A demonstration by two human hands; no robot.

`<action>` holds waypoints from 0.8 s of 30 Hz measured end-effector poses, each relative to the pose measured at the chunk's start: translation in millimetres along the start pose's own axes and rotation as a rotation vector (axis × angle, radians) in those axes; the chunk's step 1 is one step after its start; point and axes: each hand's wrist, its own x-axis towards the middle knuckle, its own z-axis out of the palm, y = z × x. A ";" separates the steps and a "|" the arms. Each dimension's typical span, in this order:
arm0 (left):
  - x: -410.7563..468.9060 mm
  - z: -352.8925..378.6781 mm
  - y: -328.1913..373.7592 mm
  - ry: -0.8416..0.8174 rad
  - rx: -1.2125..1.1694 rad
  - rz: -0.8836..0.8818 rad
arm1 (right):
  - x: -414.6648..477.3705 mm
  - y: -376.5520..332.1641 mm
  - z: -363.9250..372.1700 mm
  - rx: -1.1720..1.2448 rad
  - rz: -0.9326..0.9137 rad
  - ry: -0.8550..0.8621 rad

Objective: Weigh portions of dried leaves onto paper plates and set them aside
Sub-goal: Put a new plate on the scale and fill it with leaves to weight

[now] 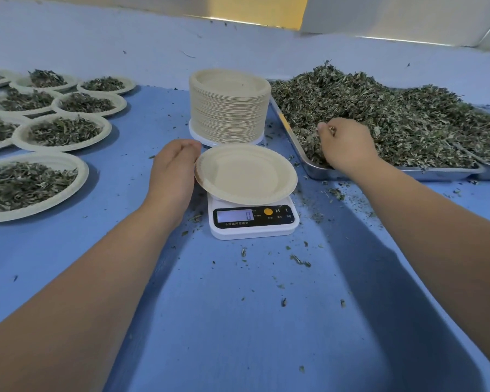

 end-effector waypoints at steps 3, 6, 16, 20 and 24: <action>-3.5 -0.2 -1.8 -0.094 0.040 0.075 | -7.4 -1.1 2.0 0.007 -0.026 0.055; -7.0 0.7 -1.4 -0.140 0.077 0.072 | -7.7 -10.1 -4.9 0.083 -0.034 0.142; -10.4 3.1 0.5 -0.138 0.152 0.069 | -34.0 -105.0 -16.4 0.322 -0.309 0.208; -10.0 3.3 0.8 -0.105 0.153 0.080 | -55.6 -123.2 -5.4 0.136 -0.430 -0.137; -9.5 3.1 1.7 -0.146 0.169 0.086 | -60.9 -122.7 -11.6 0.200 -0.386 -0.253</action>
